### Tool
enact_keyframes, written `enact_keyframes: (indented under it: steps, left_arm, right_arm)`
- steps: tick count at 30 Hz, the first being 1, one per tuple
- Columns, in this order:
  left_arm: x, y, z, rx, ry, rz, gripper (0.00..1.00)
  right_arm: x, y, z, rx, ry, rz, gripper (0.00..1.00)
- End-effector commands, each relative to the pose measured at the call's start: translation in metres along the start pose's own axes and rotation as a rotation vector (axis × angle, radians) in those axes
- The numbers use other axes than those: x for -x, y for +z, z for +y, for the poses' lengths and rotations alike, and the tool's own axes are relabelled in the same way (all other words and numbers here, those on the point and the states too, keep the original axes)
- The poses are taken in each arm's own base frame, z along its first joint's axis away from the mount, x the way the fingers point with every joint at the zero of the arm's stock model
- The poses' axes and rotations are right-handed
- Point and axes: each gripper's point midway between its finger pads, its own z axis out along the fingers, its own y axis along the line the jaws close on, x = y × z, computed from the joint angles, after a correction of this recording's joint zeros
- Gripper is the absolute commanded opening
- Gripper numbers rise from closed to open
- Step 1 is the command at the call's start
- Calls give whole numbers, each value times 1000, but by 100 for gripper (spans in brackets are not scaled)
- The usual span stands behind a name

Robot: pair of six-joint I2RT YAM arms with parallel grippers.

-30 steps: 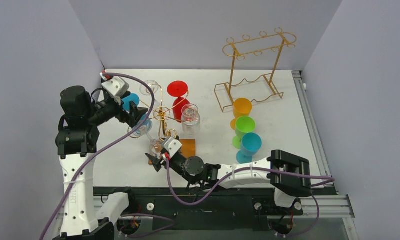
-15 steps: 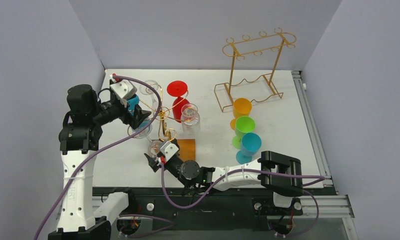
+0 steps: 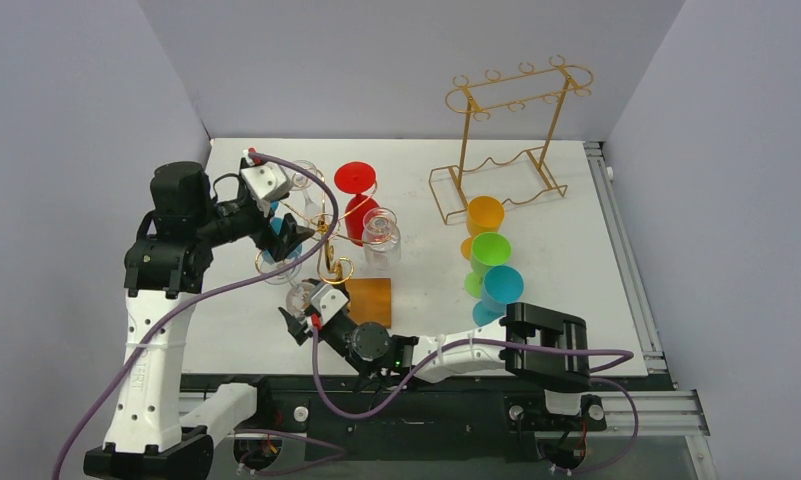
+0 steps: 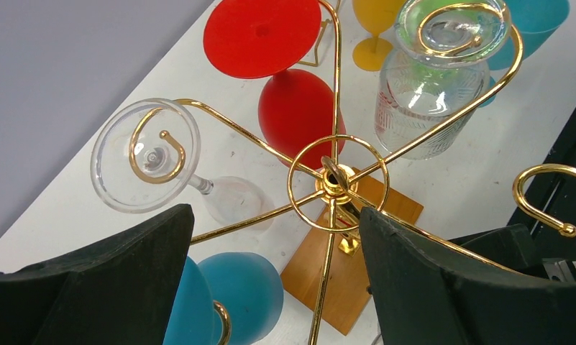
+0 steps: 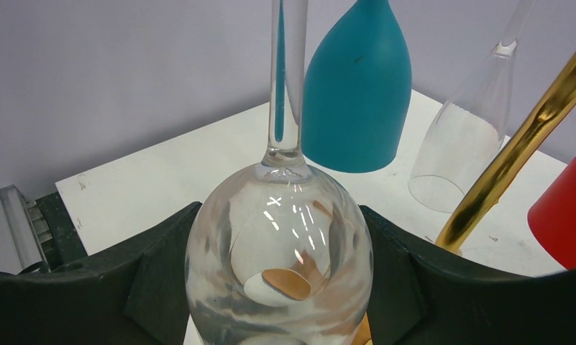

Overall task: Place the wine glass upside down on the wine glass rack
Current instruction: Place the wine glass at the wine rack.

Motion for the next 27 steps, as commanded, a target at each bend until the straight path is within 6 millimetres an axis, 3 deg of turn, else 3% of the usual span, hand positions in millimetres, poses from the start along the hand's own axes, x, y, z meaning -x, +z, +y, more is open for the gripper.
enact_keyframes:
  steps: [1,15,27]
  left_arm:
    - [11,-1,-1,-2,43,-4,82]
    - [26,9,-12,-80,10,-18,77]
    - [39,-7,-37,-129,-30,-60,74]
  right_arm:
    - [42,12,-9,-47,74,-123,0]
    - [45,19,-39,-137,114,-154,0]
    - [46,19,-29,-97,120,-153,0]
